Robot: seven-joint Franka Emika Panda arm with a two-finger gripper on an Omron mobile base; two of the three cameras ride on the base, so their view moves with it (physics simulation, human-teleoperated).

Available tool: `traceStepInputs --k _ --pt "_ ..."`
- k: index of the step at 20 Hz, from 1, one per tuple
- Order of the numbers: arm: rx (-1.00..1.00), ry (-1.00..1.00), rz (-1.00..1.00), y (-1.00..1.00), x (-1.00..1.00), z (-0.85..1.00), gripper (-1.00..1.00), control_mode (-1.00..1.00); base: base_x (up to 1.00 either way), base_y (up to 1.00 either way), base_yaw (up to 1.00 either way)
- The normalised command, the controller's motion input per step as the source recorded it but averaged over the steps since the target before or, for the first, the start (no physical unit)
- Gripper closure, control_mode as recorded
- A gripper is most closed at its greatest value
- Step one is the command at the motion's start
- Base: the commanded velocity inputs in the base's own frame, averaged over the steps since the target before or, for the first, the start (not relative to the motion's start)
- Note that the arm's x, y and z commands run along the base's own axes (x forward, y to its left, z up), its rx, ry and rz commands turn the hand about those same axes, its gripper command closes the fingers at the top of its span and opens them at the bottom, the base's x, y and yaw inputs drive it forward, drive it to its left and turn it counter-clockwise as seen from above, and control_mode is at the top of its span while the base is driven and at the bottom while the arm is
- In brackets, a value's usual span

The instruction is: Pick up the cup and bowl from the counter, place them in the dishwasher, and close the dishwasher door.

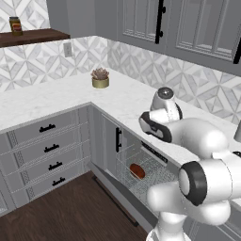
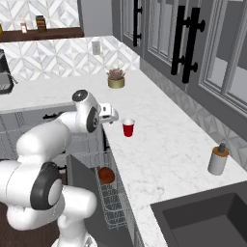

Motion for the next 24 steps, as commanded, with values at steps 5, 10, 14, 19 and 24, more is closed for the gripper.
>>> traceStepInputs --k 5,10,14,19,24 --pt "-0.04 0.03 0.0 -0.11 0.69 -0.11 -1.0 -1.0 0.0 0.0 0.0" --pt "-0.05 0.08 0.0 -0.1 0.57 -0.23 -1.0 -1.0 0.0 0.0 0.0" --pt "-0.05 0.11 0.0 -0.18 0.49 -0.25 -1.0 -1.0 0.0 0.0 0.0" --pt "-0.04 0.09 0.0 -0.22 0.43 -0.24 -1.0 -1.0 0.0 0.0 0.0" --pt "-0.03 0.07 0.0 -0.18 0.33 -0.28 -1.0 -1.0 0.0 0.0 0.0"
